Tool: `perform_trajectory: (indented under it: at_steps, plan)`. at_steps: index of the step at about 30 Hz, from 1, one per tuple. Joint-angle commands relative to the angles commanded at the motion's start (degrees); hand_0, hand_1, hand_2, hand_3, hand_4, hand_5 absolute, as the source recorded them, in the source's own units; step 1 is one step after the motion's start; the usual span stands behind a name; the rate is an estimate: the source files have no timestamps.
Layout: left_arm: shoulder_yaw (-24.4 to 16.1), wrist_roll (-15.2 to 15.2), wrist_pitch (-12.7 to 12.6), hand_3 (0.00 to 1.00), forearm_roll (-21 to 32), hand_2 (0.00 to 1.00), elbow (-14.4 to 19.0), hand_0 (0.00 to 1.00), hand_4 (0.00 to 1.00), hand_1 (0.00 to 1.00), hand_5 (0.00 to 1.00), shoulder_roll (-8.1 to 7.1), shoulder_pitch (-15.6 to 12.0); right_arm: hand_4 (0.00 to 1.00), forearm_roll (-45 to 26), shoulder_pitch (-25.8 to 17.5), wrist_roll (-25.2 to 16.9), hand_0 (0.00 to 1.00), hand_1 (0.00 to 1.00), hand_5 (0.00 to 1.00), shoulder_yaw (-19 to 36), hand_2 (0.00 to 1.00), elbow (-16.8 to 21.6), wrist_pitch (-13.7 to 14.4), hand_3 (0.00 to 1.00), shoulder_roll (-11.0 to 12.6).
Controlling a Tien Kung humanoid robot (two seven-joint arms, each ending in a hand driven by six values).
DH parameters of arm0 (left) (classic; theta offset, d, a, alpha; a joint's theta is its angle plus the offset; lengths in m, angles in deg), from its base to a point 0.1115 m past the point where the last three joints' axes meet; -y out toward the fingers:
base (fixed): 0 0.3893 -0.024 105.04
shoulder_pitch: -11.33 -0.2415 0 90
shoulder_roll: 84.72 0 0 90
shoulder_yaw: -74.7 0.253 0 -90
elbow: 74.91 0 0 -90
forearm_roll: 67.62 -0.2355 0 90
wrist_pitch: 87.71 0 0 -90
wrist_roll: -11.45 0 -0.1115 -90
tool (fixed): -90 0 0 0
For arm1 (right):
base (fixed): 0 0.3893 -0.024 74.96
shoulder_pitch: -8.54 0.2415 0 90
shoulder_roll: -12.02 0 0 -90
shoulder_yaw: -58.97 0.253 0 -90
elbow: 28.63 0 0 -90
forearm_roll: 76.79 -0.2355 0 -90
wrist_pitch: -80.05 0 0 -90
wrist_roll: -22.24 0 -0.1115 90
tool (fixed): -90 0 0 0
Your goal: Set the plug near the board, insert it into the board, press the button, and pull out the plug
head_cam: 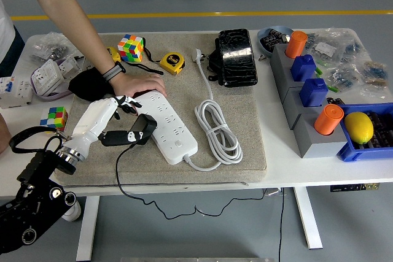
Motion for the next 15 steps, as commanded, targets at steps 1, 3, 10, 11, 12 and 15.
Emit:
perform_trajectory:
  at_steps: [1, 3, 10, 11, 12, 15]
  plan:
    - [0.00, -0.53, -0.28, 0.640, 0.30, 0.625, 0.45, 0.432, 0.998, 0.610, 0.615, -0.16, -0.34, 0.840, 0.02, -0.01, 0.01, 0.495, 0.587, 0.361, 0.04, 0.543, 0.00, 0.02, 0.508, -0.02]
    - [0.28, -2.28, -1.23, 0.640, 0.74, 0.625, 1.62, 0.432, 0.998, 0.610, 0.615, -0.59, -1.31, 0.840, 0.12, -0.03, 0.01, 0.495, 0.587, 0.361, 0.21, 0.543, 0.00, 0.02, 0.508, -0.09]
    - [1.05, -2.46, -2.32, 0.661, -1.12, 0.695, 3.06, 0.589, 0.972, 0.688, 0.600, -1.04, -3.51, 0.840, 0.45, -0.13, -0.07, 0.495, 0.586, 0.360, 0.68, 0.543, 0.00, -0.02, 0.508, -0.23]
    - [1.11, -2.36, -2.27, 0.681, -1.27, 0.714, 3.02, 0.645, 0.894, 0.714, 0.592, -1.00, -3.61, 0.841, 0.46, -0.14, -0.09, 0.494, 0.585, 0.361, 0.69, 0.543, 0.00, -0.01, 0.508, -0.24]
    - [1.20, -2.18, -2.23, 0.681, -1.70, 0.714, 2.93, 0.645, 0.894, 0.714, 0.592, -0.93, -3.72, 0.841, 0.47, -0.15, -0.11, 0.494, 0.585, 0.361, 0.70, 0.543, 0.00, 0.01, 0.508, -0.25]
    - [1.38, -1.97, -2.02, 0.681, -2.34, 0.714, 2.79, 0.645, 0.894, 0.714, 0.592, -0.81, -3.85, 0.841, 0.55, -0.18, -0.27, 0.494, 0.585, 0.361, 0.80, 0.543, 0.00, 0.06, 0.508, -0.28]
